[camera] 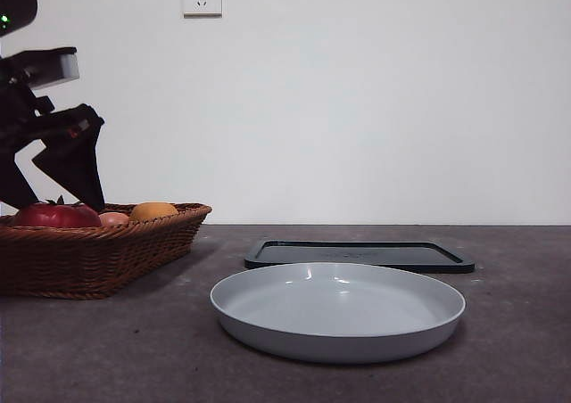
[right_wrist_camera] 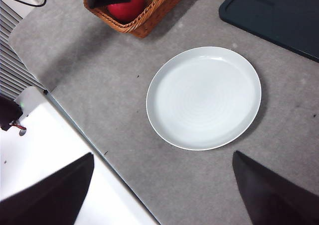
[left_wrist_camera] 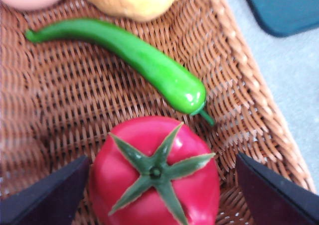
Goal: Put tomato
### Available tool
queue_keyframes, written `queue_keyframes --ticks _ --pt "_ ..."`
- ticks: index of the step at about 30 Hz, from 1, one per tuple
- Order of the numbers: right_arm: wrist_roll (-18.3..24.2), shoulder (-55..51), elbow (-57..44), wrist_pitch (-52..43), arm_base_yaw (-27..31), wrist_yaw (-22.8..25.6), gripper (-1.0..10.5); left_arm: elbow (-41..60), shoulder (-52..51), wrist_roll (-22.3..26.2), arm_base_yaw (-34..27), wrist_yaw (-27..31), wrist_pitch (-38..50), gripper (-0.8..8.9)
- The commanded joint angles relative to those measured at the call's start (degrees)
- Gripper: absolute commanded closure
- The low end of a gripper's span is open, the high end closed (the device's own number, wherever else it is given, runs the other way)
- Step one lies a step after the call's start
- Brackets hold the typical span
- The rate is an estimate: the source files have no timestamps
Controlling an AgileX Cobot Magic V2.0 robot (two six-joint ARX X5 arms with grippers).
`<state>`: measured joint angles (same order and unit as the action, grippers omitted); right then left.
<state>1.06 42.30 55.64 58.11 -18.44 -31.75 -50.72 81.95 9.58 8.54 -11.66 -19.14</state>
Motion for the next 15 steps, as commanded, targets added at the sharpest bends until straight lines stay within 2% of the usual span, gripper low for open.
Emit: queue_keyframes --ticks 1,15 --pt "-0.6 0.3 1.0 -0.1 -0.3 -0.2 5.0 -1.2 1.3 0.5 0.2 0.3 1.1 3.39" --pt "-0.6 0.3 1.0 -0.1 -0.3 -0.1 5.0 -1.2 4.7 0.3 0.2 0.3 0.9 3.63"
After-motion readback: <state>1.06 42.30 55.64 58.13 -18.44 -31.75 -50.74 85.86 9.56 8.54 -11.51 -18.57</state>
